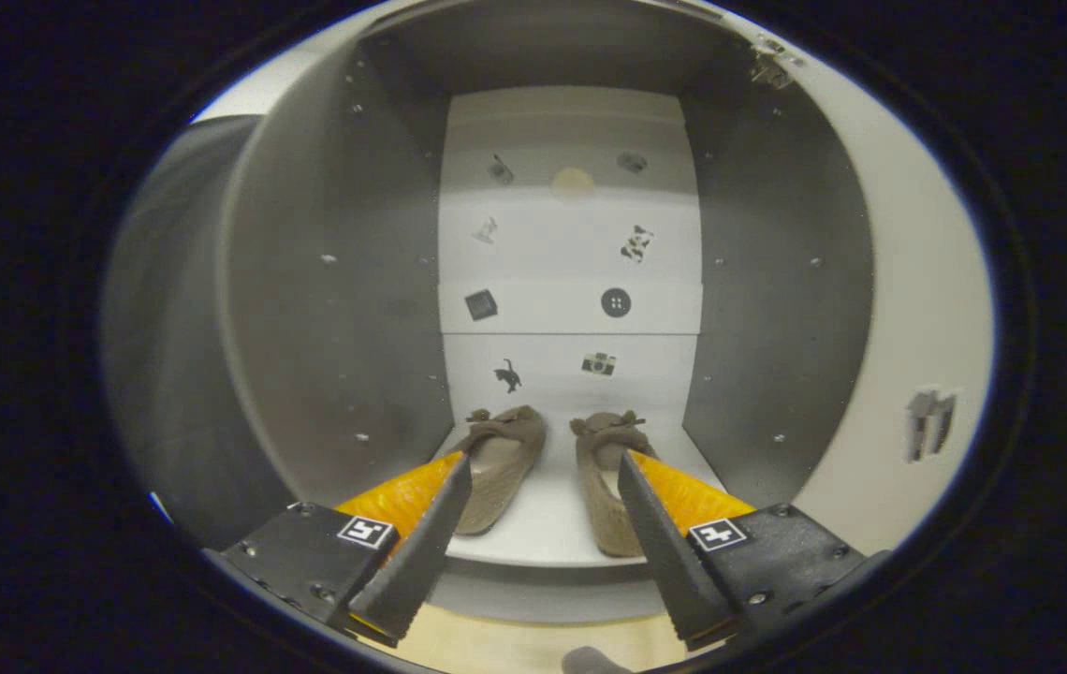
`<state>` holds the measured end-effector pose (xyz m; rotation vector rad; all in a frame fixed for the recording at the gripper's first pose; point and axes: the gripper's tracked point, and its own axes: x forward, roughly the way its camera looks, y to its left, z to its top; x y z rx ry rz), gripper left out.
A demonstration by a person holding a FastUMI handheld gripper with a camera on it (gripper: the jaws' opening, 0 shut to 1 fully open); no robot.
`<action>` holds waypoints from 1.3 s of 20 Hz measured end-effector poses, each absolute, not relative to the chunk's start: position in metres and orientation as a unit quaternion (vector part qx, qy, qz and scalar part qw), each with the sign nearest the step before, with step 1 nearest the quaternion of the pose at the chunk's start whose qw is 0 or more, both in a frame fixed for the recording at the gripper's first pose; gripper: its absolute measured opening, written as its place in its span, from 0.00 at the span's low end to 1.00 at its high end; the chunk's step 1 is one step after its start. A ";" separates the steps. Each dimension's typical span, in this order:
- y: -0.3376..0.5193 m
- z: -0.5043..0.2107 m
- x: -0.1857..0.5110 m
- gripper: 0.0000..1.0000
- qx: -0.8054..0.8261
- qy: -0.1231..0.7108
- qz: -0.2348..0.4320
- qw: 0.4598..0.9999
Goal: Open the shoe cabinet door, grab the shoes and put them into the shoe cabinet, then close the shoe cabinet door.
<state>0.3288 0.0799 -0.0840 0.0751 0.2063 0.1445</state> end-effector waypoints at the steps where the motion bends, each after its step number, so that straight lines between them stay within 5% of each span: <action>1: 0.078 -0.078 0.309 1.00 0.037 0.094 0.076 0.992; 16: -0.052 -0.052 0.016 1.00 0.041 0.059 0.046 0.996; 26: -0.209 -0.039 -0.027 1.00 0.037 0.051 0.042 0.997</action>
